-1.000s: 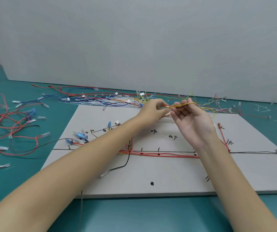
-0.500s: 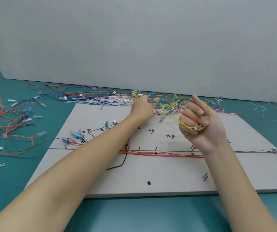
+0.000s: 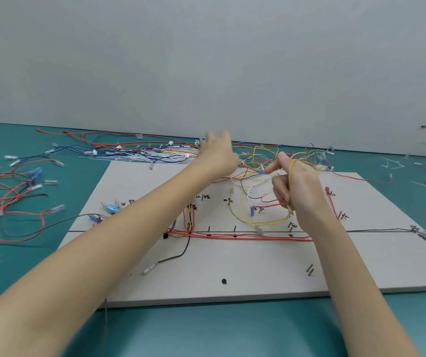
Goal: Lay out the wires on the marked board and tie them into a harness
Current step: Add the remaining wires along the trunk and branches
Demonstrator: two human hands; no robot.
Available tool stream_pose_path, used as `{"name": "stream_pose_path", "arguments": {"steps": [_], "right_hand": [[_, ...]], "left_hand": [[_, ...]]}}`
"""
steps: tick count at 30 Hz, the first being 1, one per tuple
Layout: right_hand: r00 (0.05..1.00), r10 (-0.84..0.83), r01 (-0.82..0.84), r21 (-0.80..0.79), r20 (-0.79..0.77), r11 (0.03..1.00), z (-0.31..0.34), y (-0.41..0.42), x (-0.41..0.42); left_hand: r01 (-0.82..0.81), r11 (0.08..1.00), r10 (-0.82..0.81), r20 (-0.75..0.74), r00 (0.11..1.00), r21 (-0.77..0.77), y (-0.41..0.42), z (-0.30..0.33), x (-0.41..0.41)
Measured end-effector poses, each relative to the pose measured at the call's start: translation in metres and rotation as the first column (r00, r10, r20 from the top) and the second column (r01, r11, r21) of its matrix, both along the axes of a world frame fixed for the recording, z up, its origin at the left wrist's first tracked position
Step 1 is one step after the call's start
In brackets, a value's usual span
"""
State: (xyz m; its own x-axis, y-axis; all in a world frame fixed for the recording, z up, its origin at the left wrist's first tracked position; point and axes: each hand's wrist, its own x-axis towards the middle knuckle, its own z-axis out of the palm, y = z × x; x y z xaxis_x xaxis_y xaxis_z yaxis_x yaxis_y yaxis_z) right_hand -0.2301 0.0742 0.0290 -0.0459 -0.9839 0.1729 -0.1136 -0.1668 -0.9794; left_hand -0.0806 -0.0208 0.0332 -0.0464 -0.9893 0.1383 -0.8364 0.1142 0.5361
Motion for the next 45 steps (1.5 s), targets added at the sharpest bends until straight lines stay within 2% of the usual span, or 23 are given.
{"name": "stream_pose_path", "arguments": {"steps": [1,2,3,4,5,9,11,13,15,17,19,21,23,25,27,29,32,35,36,38,40,42,45], "right_hand": [[0.998,-0.058,0.056,-0.073,-0.023,0.996,-0.002,0.0,0.004],[0.996,-0.09,0.086,-0.14,-0.019,0.986,-0.004,0.001,0.008],[0.995,-0.103,0.098,-0.193,-0.013,0.976,-0.005,0.002,0.01],[0.994,-0.107,0.102,-0.233,-0.007,0.967,-0.006,0.003,0.012],[0.994,-0.107,0.102,-0.26,-0.004,0.96,-0.006,0.004,0.014],[0.989,-0.144,0.145,-0.34,0.031,0.929,-0.003,0.008,0.021],[0.989,-0.142,0.151,-0.354,0.051,0.923,0.0,0.01,0.023],[0.993,-0.101,0.116,-0.351,0.06,0.929,0.002,0.015,0.028],[0.998,-0.04,0.056,-0.331,0.055,0.942,0.002,0.019,0.033],[0.997,0.028,-0.006,-0.312,0.066,0.95,0.004,0.021,0.037],[0.998,0.064,-0.052,-0.343,0.023,0.938,0.006,0.021,0.037],[0.992,0.057,-0.095,-0.374,-0.111,0.923,0.005,0.019,0.032],[0.965,0.028,-0.109,-0.299,-0.261,0.948,-0.001,0.015,0.027],[0.909,-0.023,-0.077,-0.223,-0.415,0.972,-0.011,0.006,0.021],[0.838,-0.098,-0.012,-0.198,-0.536,0.98,-0.02,-0.005,0.015],[0.809,-0.097,0.016,-0.143,-0.579,0.99,-0.03,-0.014,0.009],[0.812,-0.032,0.014,-0.036,-0.583,0.999,-0.039,-0.024,0.001],[0.849,-0.061,0.048,-0.039,-0.525,0.998,-0.037,-0.033,0.001],[0.886,-0.078,0.069,-0.037,-0.457,0.997,-0.035,-0.037,0.002],[0.966,-0.13,0.139,0.028,-0.222,0.99,-0.03,-0.042,0.006],[0.984,-0.18,0.177,0.116,0.013,0.977,-0.025,-0.045,0.005],[0.956,-0.164,0.122,0.179,0.242,0.976,-0.022,-0.044,0.003],[0.85,-0.177,0.053,0.252,0.497,0.966,-0.024,-0.042,0.0]], "left_hand": [[0.047,0.997,-0.05,-0.039,0.998,-0.067,0.006,0.005,-0.002],[0.107,0.99,-0.121,-0.181,0.976,-0.087,0.013,0.01,-0.004],[0.174,0.984,-0.174,-0.39,0.904,-0.037,0.022,0.015,-0.007],[0.281,0.959,-0.203,-0.581,0.788,0.046,0.033,0.019,-0.009],[0.39,0.914,-0.217,-0.685,0.696,0.107,0.043,0.021,-0.008],[0.745,0.624,-0.39,-0.732,0.559,0.236,0.064,0.018,0.012],[0.797,0.533,-0.485,-0.669,0.563,0.284,0.073,0.011,0.023],[0.758,0.6,-0.608,-0.469,0.641,0.256,0.081,-0.004,0.022],[0.691,0.714,-0.637,-0.306,0.708,0.112,0.089,-0.017,0.015],[0.639,0.769,-0.584,-0.386,0.714,0.017,0.092,-0.022,0.012],[0.58,0.815,-0.471,-0.584,0.661,-0.001,0.091,-0.018,0.015],[0.471,0.882,-0.259,-0.822,0.508,0.014,0.086,-0.011,0.021],[0.382,0.923,-0.04,-0.976,0.214,0.046,0.078,-0.003,0.028],[0.331,0.942,0.072,-0.996,-0.043,0.054,0.071,0.005,0.037],[0.316,0.946,0.146,-0.962,-0.229,0.068,0.067,0.014,0.046],[0.325,0.941,0.207,-0.922,-0.327,0.096,0.066,0.018,0.053],[0.389,0.912,0.288,-0.883,-0.372,0.133,0.067,0.011,0.061],[0.423,0.887,0.358,-0.854,-0.378,0.185,0.068,0.004,0.063],[0.414,0.885,0.371,-0.858,-0.355,0.211,0.069,0.002,0.063],[0.377,0.882,0.39,-0.888,-0.245,0.283,0.07,-0.001,0.064],[0.343,0.871,0.385,-0.922,-0.036,0.35,0.071,-0.005,0.064],[0.291,0.864,0.341,-0.903,0.26,0.41,0.073,-0.009,0.062],[0.181,0.895,0.199,-0.726,0.658,0.409,0.075,-0.012,0.055]]}}
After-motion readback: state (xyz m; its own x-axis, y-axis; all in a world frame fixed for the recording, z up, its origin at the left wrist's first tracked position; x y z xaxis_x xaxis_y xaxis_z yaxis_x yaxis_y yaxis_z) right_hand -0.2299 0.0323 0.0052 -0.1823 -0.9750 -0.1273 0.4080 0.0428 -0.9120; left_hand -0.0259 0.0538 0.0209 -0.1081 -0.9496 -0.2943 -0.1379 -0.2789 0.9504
